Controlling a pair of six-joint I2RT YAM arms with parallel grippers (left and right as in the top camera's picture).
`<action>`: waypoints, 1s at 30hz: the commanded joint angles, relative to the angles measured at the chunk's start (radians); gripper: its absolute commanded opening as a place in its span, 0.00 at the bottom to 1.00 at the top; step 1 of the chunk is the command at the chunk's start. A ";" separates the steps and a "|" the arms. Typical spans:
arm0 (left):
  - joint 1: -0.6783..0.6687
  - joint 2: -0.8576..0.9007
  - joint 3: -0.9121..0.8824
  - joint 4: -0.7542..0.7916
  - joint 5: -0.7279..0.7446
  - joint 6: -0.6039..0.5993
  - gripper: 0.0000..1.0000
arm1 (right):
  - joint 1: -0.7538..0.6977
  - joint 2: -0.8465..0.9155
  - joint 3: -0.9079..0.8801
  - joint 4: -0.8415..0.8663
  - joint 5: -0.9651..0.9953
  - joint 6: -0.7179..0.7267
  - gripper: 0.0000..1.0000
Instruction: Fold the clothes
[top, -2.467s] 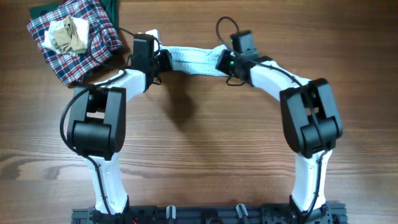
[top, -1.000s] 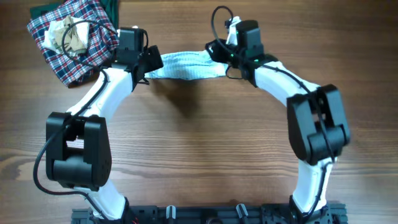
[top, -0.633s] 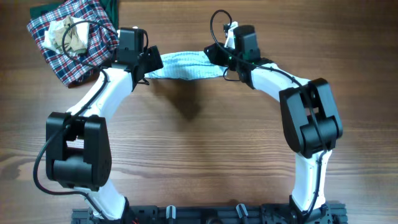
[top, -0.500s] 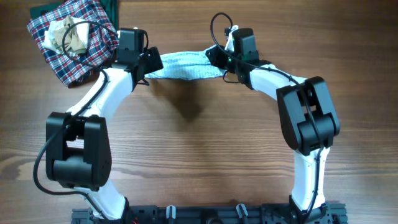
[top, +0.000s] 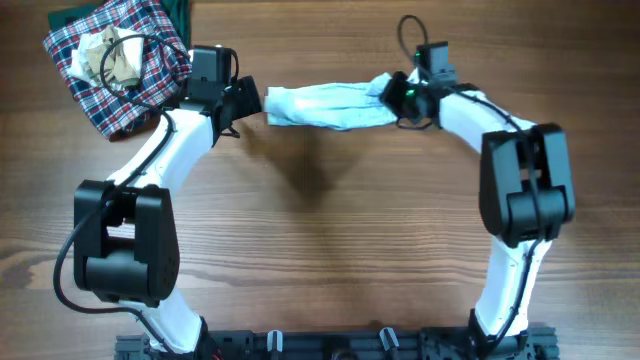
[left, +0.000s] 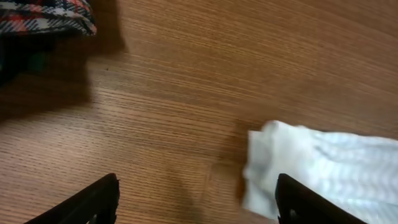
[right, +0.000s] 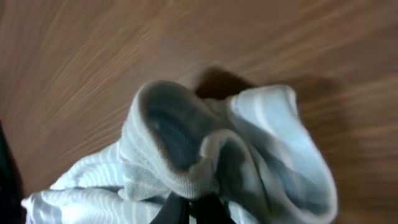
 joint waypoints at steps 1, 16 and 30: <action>0.005 -0.015 -0.006 0.000 -0.017 -0.009 0.81 | -0.034 0.006 -0.033 -0.094 0.105 0.011 0.05; 0.002 -0.015 -0.006 0.003 0.153 -0.061 0.86 | -0.032 -0.149 -0.033 -0.330 0.204 -0.028 0.09; -0.015 0.006 -0.006 0.031 0.311 -0.061 0.86 | -0.032 -0.498 -0.033 -0.433 0.220 -0.259 1.00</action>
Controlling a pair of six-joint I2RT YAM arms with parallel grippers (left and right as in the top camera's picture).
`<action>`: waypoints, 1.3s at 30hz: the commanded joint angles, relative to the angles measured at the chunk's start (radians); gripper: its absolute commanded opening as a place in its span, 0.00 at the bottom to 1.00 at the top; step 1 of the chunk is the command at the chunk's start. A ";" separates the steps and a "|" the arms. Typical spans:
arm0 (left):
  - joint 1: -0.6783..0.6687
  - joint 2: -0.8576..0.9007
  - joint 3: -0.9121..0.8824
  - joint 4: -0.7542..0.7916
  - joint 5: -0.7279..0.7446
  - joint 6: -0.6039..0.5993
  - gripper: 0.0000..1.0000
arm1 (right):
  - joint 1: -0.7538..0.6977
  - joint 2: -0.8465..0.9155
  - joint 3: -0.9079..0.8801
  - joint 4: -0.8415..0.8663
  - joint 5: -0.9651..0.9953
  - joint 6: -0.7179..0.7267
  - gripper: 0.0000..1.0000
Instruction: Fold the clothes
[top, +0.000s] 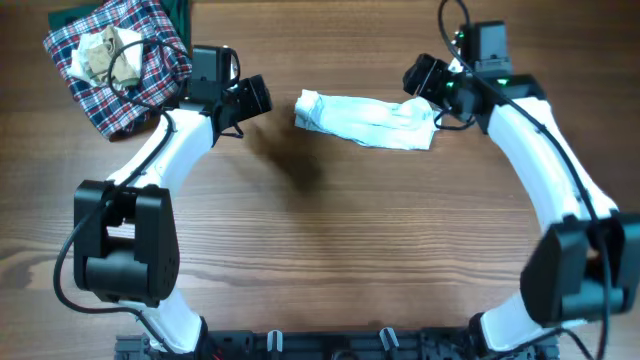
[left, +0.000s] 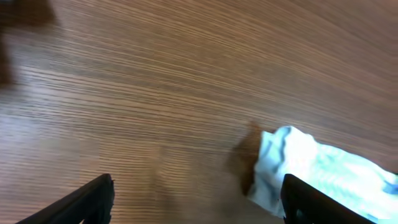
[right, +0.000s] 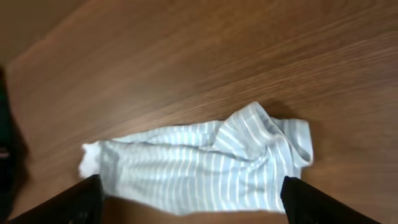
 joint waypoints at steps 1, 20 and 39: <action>-0.022 0.019 -0.006 0.037 0.143 -0.009 0.86 | -0.005 -0.036 -0.003 -0.064 0.054 -0.047 1.00; -0.152 0.201 -0.006 0.267 0.130 -0.084 0.79 | -0.052 -0.029 -0.013 -0.259 0.055 -0.169 1.00; -0.179 0.253 -0.006 0.255 0.152 -0.085 0.71 | -0.052 -0.029 -0.014 -0.272 0.006 -0.165 1.00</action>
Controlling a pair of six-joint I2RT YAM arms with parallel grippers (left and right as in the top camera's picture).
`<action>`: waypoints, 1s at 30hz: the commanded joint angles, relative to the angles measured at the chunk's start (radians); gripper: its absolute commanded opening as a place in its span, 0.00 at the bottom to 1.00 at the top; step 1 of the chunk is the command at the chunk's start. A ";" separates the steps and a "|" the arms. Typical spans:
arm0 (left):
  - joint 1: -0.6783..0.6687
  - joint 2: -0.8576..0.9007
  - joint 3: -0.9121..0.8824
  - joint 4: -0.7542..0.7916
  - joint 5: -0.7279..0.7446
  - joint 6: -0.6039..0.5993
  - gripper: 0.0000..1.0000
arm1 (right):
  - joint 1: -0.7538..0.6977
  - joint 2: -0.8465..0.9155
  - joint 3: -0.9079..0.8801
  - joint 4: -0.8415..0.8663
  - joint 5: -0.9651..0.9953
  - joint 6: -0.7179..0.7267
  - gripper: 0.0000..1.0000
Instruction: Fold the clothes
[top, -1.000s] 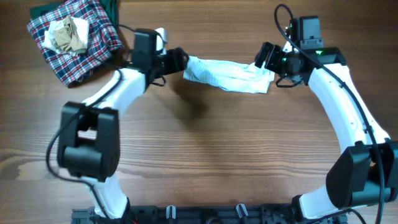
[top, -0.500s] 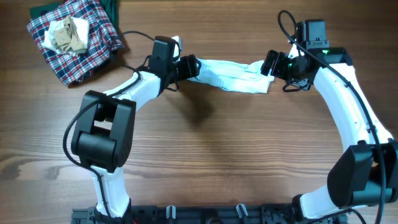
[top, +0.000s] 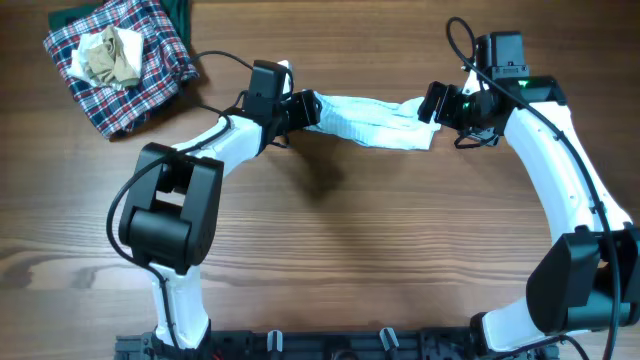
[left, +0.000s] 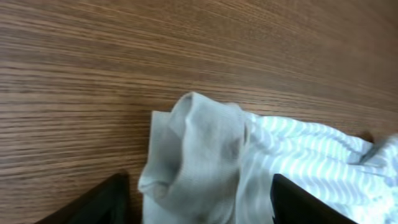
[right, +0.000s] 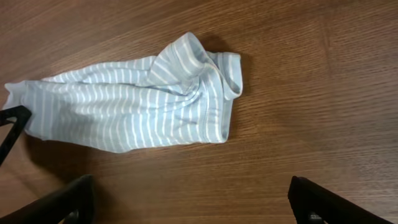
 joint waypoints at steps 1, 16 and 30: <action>-0.009 0.040 -0.006 -0.012 0.052 -0.013 0.68 | 0.000 -0.001 -0.012 -0.003 -0.015 -0.011 1.00; 0.005 0.023 -0.006 -0.035 0.051 -0.009 0.04 | 0.000 -0.001 -0.013 -0.004 -0.014 -0.013 1.00; 0.017 -0.164 -0.006 -0.218 -0.211 0.123 0.04 | 0.000 0.000 -0.080 0.055 -0.011 -0.010 1.00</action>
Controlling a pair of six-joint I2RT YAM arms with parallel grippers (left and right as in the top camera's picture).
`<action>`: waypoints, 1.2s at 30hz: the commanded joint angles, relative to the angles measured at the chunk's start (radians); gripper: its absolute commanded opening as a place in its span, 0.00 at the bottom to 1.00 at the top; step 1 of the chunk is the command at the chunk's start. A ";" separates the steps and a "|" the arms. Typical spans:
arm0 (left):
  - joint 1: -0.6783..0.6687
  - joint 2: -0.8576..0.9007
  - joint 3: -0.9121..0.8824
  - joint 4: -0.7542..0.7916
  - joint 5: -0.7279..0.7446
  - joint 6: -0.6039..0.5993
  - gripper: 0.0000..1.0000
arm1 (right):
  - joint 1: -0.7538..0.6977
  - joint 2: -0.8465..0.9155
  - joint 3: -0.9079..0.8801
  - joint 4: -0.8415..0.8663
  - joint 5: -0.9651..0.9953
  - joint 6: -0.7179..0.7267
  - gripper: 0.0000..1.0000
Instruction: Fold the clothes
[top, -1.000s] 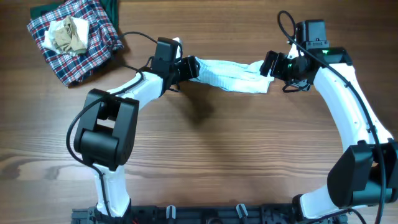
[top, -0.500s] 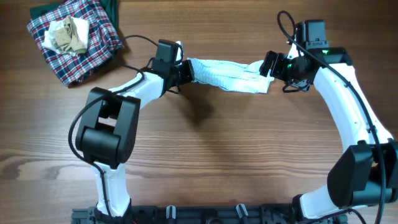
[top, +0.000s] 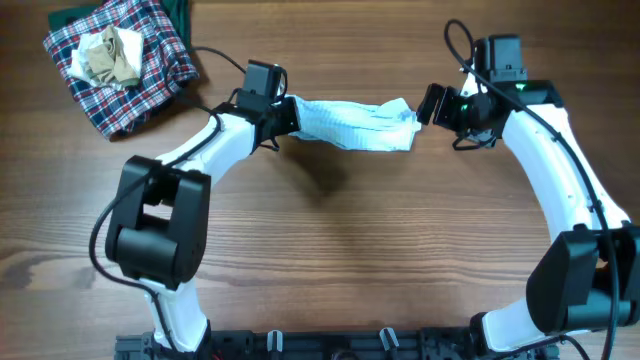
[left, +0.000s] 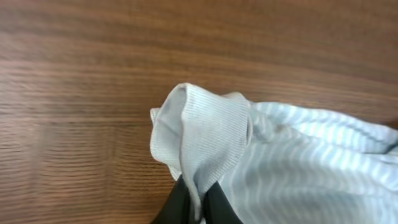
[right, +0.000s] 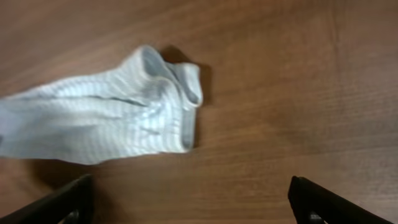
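Note:
A pale blue striped garment (top: 352, 123) lies stretched across the far middle of the wooden table. My left gripper (top: 283, 116) is shut on its left end; in the left wrist view the ribbed hem (left: 205, 137) is pinched between the dark fingers (left: 211, 208). My right gripper (top: 432, 104) stands open just right of the garment's right end, touching nothing. The right wrist view shows the garment (right: 106, 127) lying ahead, with the open fingers (right: 62, 202) at the bottom corners.
A pile of clothes with a red plaid shirt (top: 135, 70) and a beige piece (top: 105, 55) sits at the far left corner. A dark green cloth (top: 178, 15) lies behind it. Bare wood (top: 330, 250) fills the near half of the table.
My left gripper has shut on the garment's left hem and moved slightly left, drawing the garment with it. The right gripper stays open in nearly the same place.
First my right gripper held the garment's right end while the left stood open beside its left end. Then the right had let go and both were open, the garment further right. The left came up around the left hem, and now grips it.

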 joint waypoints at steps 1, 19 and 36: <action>0.006 -0.076 -0.005 -0.010 -0.057 0.040 0.04 | 0.000 0.000 -0.042 0.016 -0.004 -0.011 1.00; -0.217 -0.146 -0.006 -0.010 -0.058 0.040 0.08 | 0.000 0.000 -0.078 0.054 -0.108 -0.005 1.00; -0.219 -0.113 -0.006 0.002 -0.013 0.040 0.69 | 0.002 0.000 -0.078 0.053 -0.127 -0.006 1.00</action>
